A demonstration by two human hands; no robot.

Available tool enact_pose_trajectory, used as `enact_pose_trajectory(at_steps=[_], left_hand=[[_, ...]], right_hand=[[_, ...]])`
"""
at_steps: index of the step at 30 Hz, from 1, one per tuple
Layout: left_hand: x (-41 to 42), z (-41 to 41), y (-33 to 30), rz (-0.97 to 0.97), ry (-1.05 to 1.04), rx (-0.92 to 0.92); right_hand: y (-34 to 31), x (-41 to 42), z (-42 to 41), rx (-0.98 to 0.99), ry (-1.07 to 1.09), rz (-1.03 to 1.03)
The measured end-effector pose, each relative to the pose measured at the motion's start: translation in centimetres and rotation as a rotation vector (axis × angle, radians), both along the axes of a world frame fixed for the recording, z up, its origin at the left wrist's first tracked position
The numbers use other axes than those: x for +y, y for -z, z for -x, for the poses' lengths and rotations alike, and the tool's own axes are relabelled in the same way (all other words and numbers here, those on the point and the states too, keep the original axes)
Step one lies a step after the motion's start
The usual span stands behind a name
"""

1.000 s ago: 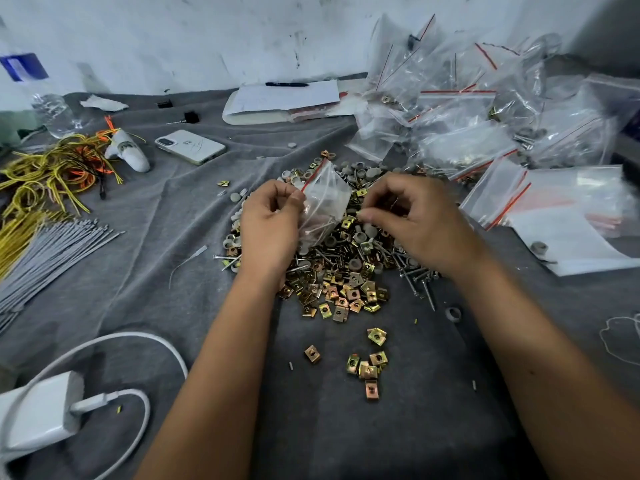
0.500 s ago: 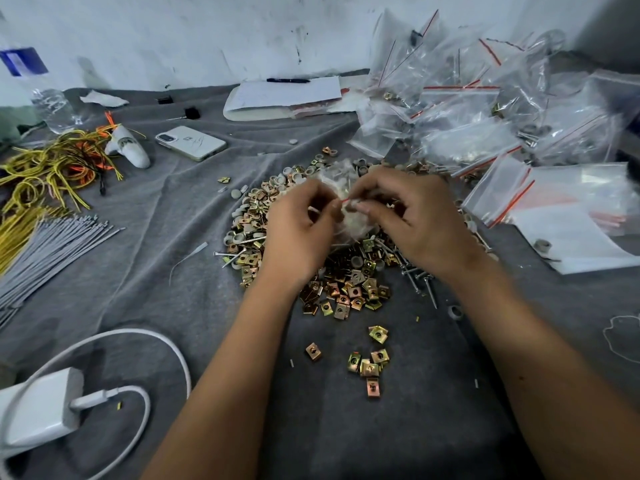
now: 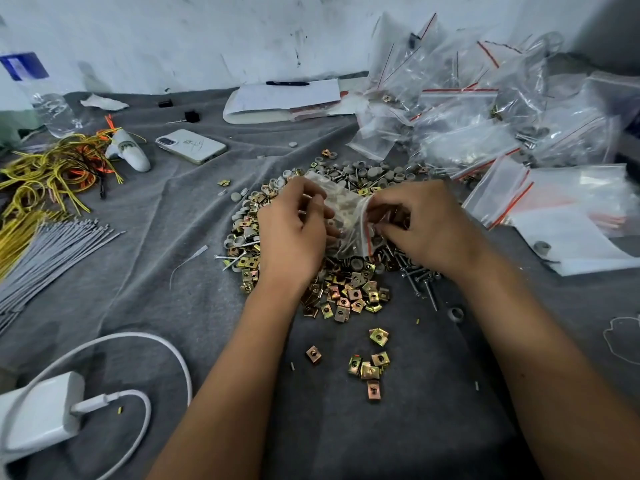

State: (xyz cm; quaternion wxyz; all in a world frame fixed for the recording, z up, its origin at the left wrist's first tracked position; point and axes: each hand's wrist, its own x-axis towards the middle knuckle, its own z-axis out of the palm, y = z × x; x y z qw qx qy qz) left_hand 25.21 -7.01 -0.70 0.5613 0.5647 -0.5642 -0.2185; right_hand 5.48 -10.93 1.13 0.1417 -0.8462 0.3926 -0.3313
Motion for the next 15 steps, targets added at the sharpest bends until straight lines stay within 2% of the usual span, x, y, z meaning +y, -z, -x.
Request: enact_pose_trajectory(at_steps=[5,7,11,15], left_hand=[[-0.1,-0.4,0.3,0.04,-0.051,-0.258],[-0.1,-0.5,0.4,0.051,-0.08,-0.303],[0.0,-0.2,0.4,0.068,-0.135,-0.335],[-0.1,-0.4,0.4,0.045,-0.173,-0.255]], right_hand=[[-0.1,-0.4,0.4,-0.045,0.122,0.054],[0.0,-0.5,0.4,-0.057,0.156,0.046],[0.0,-0.7,0.8,-0.125,0.213,0.0],[-0.4,-0.8,1.7,-0.162,0.221,-0.031]])
